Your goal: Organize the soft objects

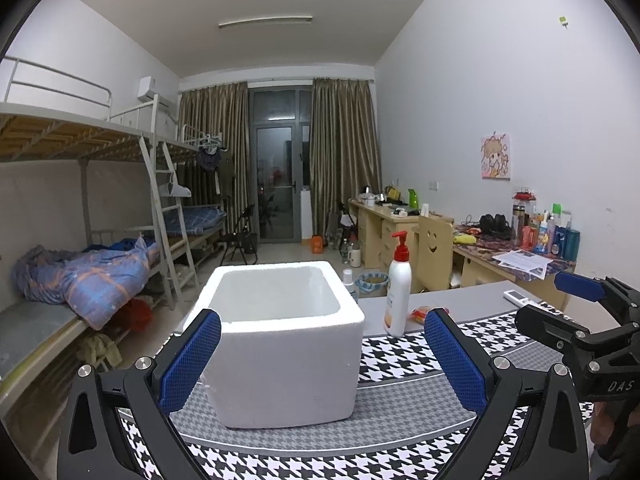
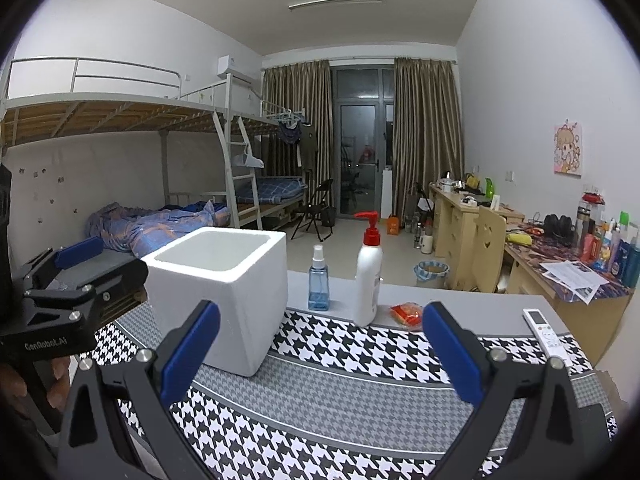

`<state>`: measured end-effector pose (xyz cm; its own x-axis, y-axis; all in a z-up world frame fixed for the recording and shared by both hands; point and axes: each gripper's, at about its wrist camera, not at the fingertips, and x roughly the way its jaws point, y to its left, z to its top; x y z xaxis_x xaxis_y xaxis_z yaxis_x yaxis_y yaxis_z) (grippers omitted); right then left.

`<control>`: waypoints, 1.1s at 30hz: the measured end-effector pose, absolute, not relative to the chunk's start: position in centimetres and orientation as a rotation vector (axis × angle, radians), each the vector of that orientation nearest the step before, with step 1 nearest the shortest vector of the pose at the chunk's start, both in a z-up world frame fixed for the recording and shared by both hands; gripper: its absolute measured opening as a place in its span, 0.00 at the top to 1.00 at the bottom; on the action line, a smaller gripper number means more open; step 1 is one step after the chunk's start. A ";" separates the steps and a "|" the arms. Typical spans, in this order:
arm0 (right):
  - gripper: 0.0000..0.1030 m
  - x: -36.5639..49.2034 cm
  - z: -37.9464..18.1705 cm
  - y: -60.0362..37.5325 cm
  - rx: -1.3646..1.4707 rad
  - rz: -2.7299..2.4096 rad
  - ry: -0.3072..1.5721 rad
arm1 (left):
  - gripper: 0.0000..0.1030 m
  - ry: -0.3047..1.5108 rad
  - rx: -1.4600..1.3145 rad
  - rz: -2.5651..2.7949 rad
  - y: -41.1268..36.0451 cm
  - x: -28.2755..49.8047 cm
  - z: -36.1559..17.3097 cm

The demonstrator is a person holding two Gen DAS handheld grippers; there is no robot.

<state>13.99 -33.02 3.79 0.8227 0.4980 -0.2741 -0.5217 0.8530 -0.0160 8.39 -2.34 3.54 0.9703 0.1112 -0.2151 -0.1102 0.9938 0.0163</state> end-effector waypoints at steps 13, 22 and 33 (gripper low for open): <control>0.01 13.2 2.8 -33.7 -0.061 0.564 0.275 | 0.01 0.222 -0.008 0.109 -2.4 7.9 2.8; 0.01 13.1 2.5 -33.6 -0.058 0.562 0.272 | 0.01 0.218 -0.008 0.111 -2.4 7.5 2.3; 0.01 13.2 1.8 -32.9 -0.063 0.561 0.283 | 0.01 0.229 -0.027 0.096 -2.1 7.1 1.2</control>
